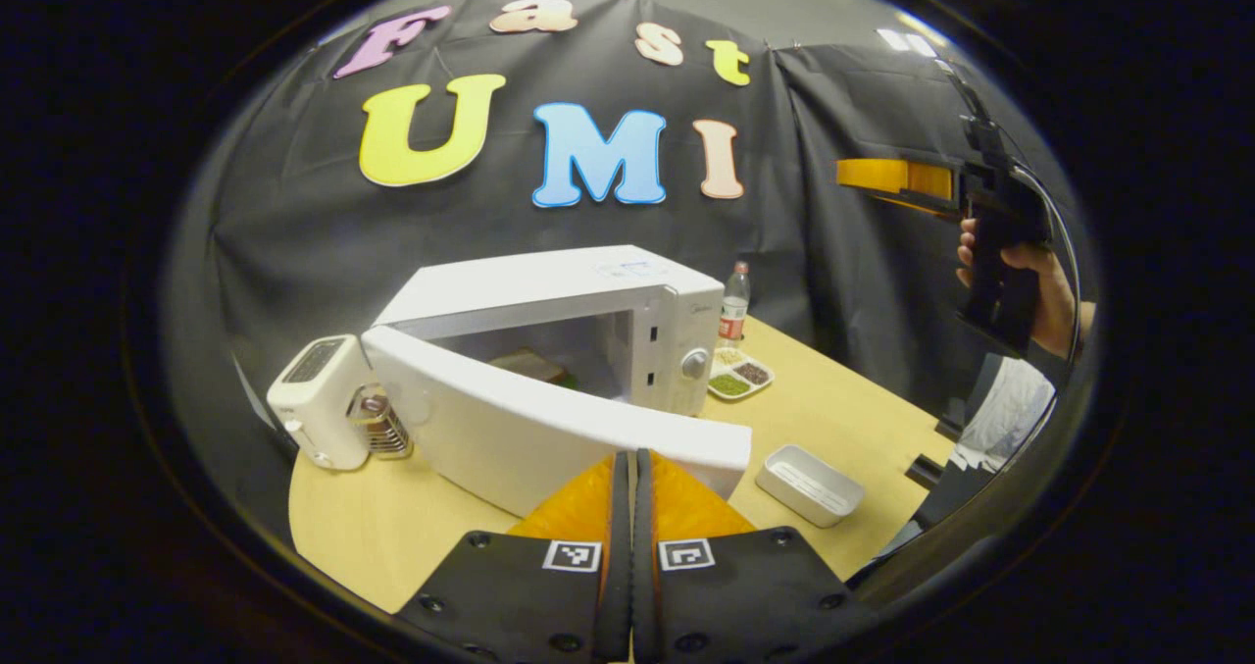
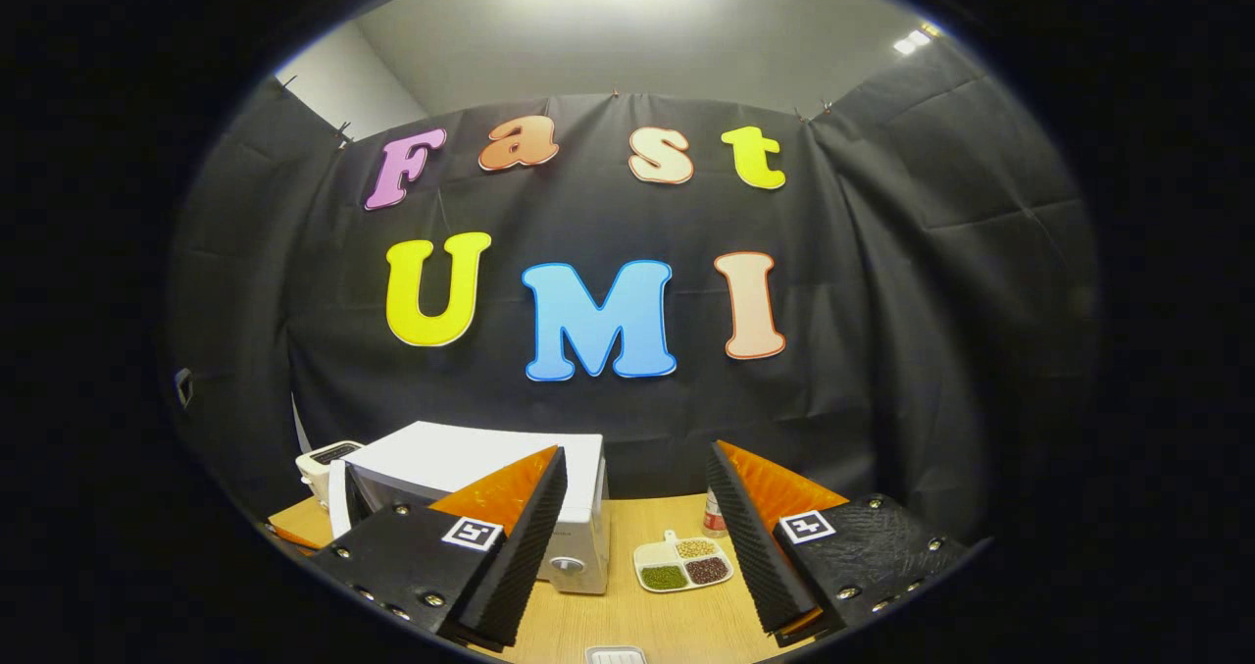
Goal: Open the microwave oven with the left hand, put the food in, and close the microwave oven.
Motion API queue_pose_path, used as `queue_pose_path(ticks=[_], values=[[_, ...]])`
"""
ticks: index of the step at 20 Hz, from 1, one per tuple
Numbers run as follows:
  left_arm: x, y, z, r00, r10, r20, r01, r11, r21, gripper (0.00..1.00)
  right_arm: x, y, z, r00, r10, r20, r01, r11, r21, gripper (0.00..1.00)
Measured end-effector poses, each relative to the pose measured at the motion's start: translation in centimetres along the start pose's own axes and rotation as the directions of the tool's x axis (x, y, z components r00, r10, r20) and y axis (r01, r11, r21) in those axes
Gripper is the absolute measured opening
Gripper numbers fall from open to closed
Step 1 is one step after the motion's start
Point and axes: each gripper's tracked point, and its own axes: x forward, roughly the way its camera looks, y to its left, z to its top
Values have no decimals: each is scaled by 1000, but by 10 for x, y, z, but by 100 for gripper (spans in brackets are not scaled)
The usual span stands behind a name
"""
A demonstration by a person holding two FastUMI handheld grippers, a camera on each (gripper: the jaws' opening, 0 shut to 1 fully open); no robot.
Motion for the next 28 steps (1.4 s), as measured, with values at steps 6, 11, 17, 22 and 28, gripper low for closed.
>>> queue_pose_path(ticks=[6, 11, 17, 22, 28], values=[[49, -10, 20, 999, -31, 23, 31, 999, 16, 7, -4, -17, -9, 999, -36, -29, 36, 999, -5, 87], [91, -12, 37, 999, -36, 29, 37, 999, -30, 7, -8, -35, -11, 996, -77, -34, 77, 997, -20, 87], [130, -13, 51, 999, -26, 24, 28, 998, -61, 7, -15, -59, -12, 990, -132, -44, 131, 991, -29, 88], [155, -8, 59, 1000, -7, 22, 9, 995, -95, 8, -24, -71, -8, 991, -130, -27, 129, 991, -24, 88], [177, 2, 74, 999, 22, 33, -17, 991, -135, 8, -15, -71, -6, 993, -114, -22, 113, 993, -15, 92]])
